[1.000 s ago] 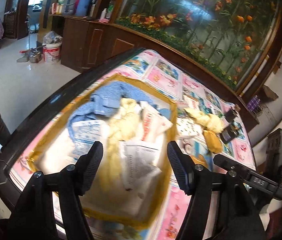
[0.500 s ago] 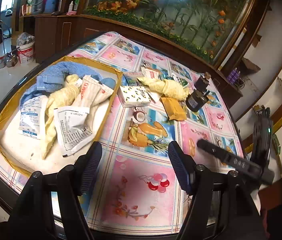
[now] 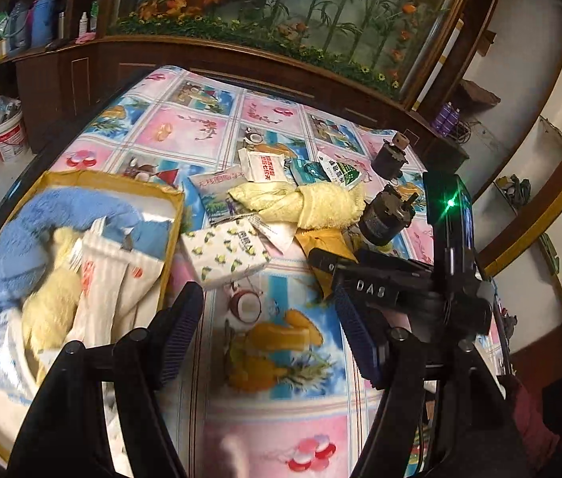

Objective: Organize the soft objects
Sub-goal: 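Grasp the yellow packet with the right gripper while the left grasps the white printed packet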

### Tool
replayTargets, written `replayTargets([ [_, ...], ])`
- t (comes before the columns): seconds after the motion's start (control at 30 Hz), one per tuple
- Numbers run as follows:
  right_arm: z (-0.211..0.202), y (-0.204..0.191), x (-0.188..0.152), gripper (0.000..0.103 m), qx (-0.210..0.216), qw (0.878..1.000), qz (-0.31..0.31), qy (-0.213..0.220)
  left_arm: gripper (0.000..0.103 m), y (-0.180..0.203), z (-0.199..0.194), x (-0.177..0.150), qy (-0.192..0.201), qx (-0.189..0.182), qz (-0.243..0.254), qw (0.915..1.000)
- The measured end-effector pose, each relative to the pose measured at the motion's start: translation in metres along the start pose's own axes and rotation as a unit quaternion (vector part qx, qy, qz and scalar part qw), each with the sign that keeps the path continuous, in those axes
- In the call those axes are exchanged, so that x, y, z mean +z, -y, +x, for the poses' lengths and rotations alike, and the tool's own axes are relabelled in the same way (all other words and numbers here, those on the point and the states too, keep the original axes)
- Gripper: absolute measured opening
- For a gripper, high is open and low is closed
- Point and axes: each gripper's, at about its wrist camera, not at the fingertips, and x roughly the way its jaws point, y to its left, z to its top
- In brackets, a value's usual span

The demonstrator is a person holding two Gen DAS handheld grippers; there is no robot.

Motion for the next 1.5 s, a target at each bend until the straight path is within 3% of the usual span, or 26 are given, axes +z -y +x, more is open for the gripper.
replayTargets([
  [0.1,-0.005,-0.001,-0.008,0.048,0.001,1.0,-0.019,-0.001,0.068,-0.002,0.033,0.02,-0.024,0.002,0.018,0.9995],
  [0.23,-0.021,0.005,-0.035,0.048,0.027,0.999,-0.031,-0.007,0.068,-0.008,0.073,0.037,-0.05,0.033,0.049,0.997],
  [0.47,-0.038,0.026,-0.061,0.049,0.083,0.996,-0.006,0.019,0.068,-0.006,0.121,0.042,-0.101,0.06,0.082,0.9897],
  [0.63,-0.041,0.035,-0.062,0.049,0.097,0.995,0.007,0.023,0.069,0.011,0.112,0.014,-0.138,0.045,0.104,0.9839],
  [0.73,-0.047,0.037,-0.067,0.049,0.081,0.996,0.004,0.021,0.068,0.028,0.096,-0.01,-0.162,-0.003,0.109,0.9807],
  [0.9,-0.065,0.049,-0.085,0.049,0.036,0.999,0.002,0.016,0.07,0.046,0.061,-0.044,-0.125,0.009,0.133,0.9831],
  [0.93,-0.068,0.052,-0.087,0.052,0.029,0.999,0.003,0.015,0.07,0.049,0.057,-0.049,-0.113,0.021,0.143,0.983],
  [1.03,-0.075,0.063,-0.091,0.072,0.015,1.0,0.011,0.013,0.074,0.054,0.056,-0.057,-0.097,0.037,0.163,0.9812],
  [1.07,-0.076,0.066,-0.091,0.073,0.016,1.0,0.016,0.013,0.074,0.054,0.06,-0.057,-0.097,0.044,0.165,0.9804],
  [1.3,-0.075,0.057,-0.092,0.072,0.005,1.0,0.005,0.001,0.073,0.055,0.085,-0.06,-0.088,0.064,0.146,0.9832],
  [1.33,-0.074,0.054,-0.092,0.072,0.0,1.0,0.0,0.0,0.061,0.055,0.083,-0.061,-0.082,0.067,0.141,0.9843],
  [1.37,-0.074,0.052,-0.093,0.071,-0.005,1.0,-0.004,-0.001,0.055,0.054,0.08,-0.061,-0.079,0.063,0.136,0.9856],
  [1.4,-0.073,0.049,-0.094,0.069,-0.008,1.0,-0.009,-0.002,0.052,0.053,0.077,-0.062,-0.079,0.054,0.128,0.9871],
  [1.43,-0.073,0.047,-0.095,0.053,-0.012,1.0,-0.014,-0.001,0.052,0.052,0.075,-0.063,-0.079,0.045,0.116,0.989],
  [1.5,-0.073,0.044,-0.096,0.05,-0.016,1.0,-0.02,0.0,0.051,0.048,0.068,-0.065,-0.071,0.039,0.1,0.9917],
])
